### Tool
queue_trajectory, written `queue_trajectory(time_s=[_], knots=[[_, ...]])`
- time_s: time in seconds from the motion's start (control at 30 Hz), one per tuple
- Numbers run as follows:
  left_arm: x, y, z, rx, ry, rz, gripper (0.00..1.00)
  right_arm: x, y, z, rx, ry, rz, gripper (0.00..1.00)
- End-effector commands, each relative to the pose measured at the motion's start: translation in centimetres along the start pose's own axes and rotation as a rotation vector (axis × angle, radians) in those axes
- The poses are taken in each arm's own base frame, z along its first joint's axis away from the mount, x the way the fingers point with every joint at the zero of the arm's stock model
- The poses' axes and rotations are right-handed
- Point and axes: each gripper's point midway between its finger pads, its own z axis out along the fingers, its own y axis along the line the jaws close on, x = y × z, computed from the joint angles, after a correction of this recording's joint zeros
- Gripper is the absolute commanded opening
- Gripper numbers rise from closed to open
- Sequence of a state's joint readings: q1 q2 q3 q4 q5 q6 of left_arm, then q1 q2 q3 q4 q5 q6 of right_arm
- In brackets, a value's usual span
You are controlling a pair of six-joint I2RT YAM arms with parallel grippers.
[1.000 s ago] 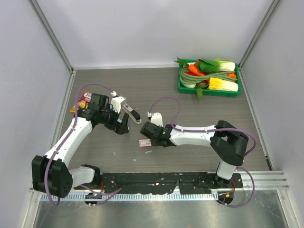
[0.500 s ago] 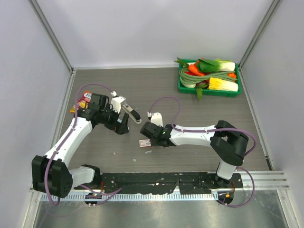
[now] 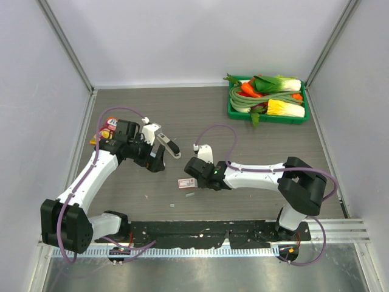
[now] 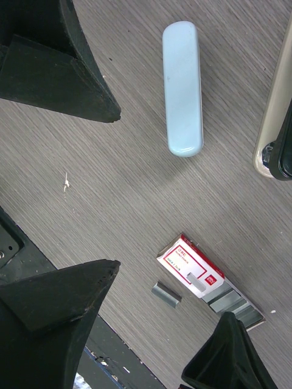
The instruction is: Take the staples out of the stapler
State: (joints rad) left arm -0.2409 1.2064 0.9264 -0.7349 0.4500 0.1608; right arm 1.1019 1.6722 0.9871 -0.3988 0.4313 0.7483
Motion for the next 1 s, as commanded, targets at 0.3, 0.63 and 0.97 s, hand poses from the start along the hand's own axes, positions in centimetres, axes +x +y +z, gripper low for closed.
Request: queue_trajectory(time_s=[0.3,0.63,0.97], knots=[[-0.4,-0.6,-0.6,0.022,-0.024,0.007,0.99,-1.6,0.6,-0.2,-0.012,-0.052,0.025,0.11],[-0.5,-0.5,-0.6,0.021,-0.024,0.007,0.99,-1.5,1.2,0.5,-0.013,-0.029,-0.013,0.12],[-0.4,-0.6,-0.5,0.024,-0.020,0.005,0.99,-1.7,1.8,0.2,-0.052,-0.033,-0.018,0.13]])
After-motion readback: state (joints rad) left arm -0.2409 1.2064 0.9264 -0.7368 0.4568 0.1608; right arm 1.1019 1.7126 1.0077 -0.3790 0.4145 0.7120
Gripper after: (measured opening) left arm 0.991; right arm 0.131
